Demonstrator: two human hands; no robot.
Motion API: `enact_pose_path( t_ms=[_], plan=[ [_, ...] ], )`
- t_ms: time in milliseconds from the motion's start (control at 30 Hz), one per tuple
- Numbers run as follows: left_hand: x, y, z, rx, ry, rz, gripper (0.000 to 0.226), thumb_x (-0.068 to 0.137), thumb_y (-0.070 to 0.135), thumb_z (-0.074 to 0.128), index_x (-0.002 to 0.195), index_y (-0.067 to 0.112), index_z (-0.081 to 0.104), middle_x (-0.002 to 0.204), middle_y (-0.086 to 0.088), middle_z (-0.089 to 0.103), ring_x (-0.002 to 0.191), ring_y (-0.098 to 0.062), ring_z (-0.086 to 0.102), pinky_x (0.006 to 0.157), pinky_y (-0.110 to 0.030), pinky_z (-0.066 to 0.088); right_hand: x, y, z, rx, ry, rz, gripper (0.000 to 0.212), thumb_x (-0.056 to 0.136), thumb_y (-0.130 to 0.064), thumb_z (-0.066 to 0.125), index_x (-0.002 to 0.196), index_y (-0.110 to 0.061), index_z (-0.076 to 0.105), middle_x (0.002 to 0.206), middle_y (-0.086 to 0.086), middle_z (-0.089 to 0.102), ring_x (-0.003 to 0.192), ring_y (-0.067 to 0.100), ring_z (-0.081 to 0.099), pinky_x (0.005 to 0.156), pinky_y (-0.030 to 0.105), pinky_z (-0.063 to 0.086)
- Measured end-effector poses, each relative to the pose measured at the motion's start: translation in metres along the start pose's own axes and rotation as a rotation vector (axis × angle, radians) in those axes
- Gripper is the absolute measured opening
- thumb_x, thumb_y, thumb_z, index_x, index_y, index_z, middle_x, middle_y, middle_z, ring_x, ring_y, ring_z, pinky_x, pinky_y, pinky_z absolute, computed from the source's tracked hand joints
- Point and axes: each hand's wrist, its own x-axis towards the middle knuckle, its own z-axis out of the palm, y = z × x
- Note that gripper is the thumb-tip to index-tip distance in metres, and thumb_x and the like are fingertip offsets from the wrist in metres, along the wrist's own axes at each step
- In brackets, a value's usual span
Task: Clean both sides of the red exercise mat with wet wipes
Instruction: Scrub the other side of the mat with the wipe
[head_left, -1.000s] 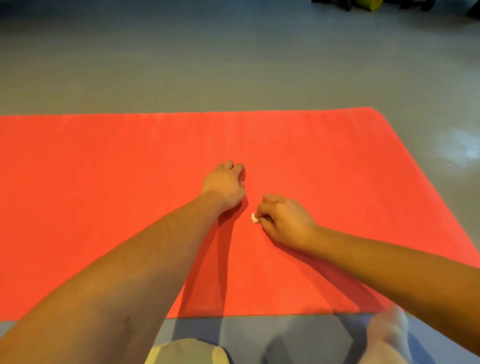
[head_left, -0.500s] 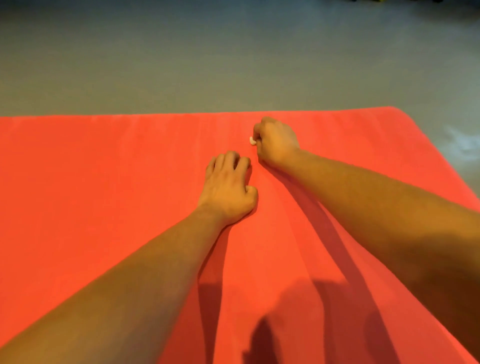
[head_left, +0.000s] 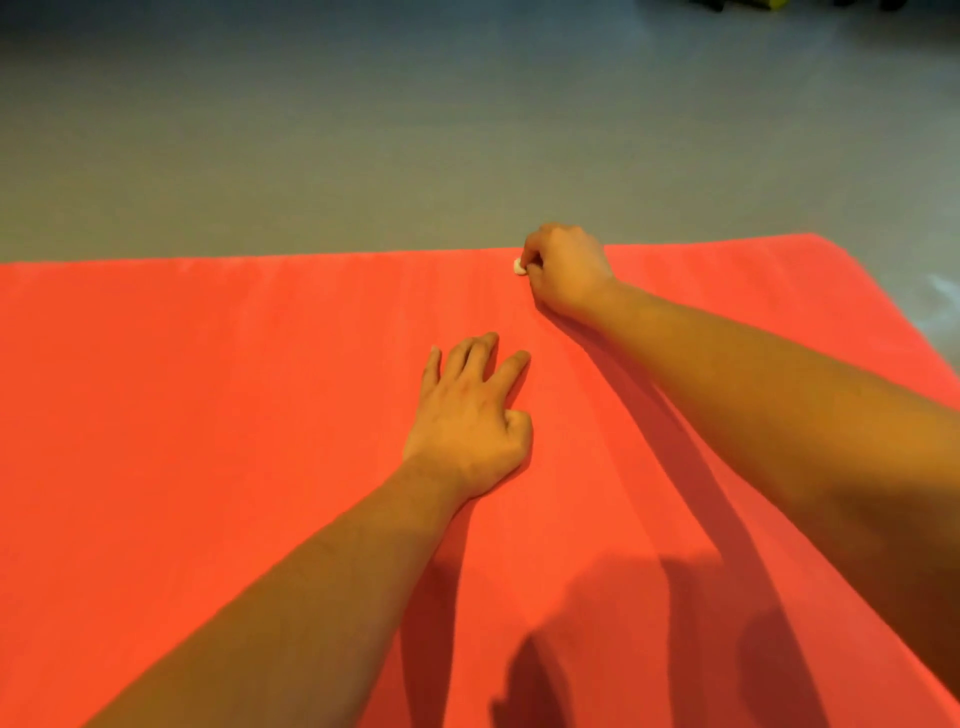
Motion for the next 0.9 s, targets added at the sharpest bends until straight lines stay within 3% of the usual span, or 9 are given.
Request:
enact_pose_path(
  t_ms=[167,333,533,800,900],
  plan=[
    [0.001,0.001,0.001,0.017,0.0,-0.005,0.073,0.079,0.04,0.035,0.152,0.034,0.046,0.161,-0.005,0.037,0.149,-0.025,0.03,0.125,-0.059,0.018,-0.05,0.01,-0.004,0.049,0.045,-0.129,0.016,0.083,-0.015,0.06,0.089,-0.021,0.074,0.094,0.001,0.068,0.087,0.026,0.064,0.072,0.037,0.05],
    [0.001,0.002,0.002,0.022,0.012,-0.011,0.072,0.08,0.04,0.036,0.151,0.034,0.047,0.161,-0.004,0.038,0.148,-0.025,0.031,0.125,-0.058,0.019,-0.008,0.018,0.002,0.053,0.074,-0.043,0.022,0.08,-0.01,0.057,0.087,-0.021,0.075,0.098,0.001,0.069,0.091,0.026,0.065,0.075,0.036,0.052],
    [0.002,0.001,0.002,0.026,0.008,-0.018,0.07,0.081,0.04,0.038,0.15,0.035,0.05,0.16,-0.004,0.04,0.147,-0.024,0.033,0.125,-0.055,0.02,0.038,0.023,-0.003,-0.01,-0.031,0.065,0.022,0.078,-0.008,0.061,0.09,-0.019,0.076,0.102,0.006,0.073,0.094,0.031,0.069,0.08,0.038,0.056],
    [0.003,0.001,0.002,0.051,0.034,-0.015,0.07,0.079,0.039,0.04,0.147,0.033,0.052,0.157,-0.006,0.044,0.144,-0.026,0.037,0.122,-0.056,0.025,-0.057,0.017,-0.009,-0.07,0.023,-0.195,0.017,0.081,-0.011,0.059,0.088,-0.018,0.073,0.094,0.003,0.067,0.087,0.031,0.065,0.066,0.036,0.049],
    [0.004,0.0,0.004,0.066,0.039,-0.004,0.069,0.078,0.038,0.041,0.146,0.032,0.054,0.156,-0.007,0.045,0.143,-0.028,0.039,0.12,-0.055,0.029,-0.056,0.02,-0.009,-0.054,0.025,-0.194,0.018,0.081,-0.013,0.06,0.089,-0.019,0.075,0.095,0.004,0.069,0.087,0.031,0.065,0.068,0.038,0.051]
  ],
)
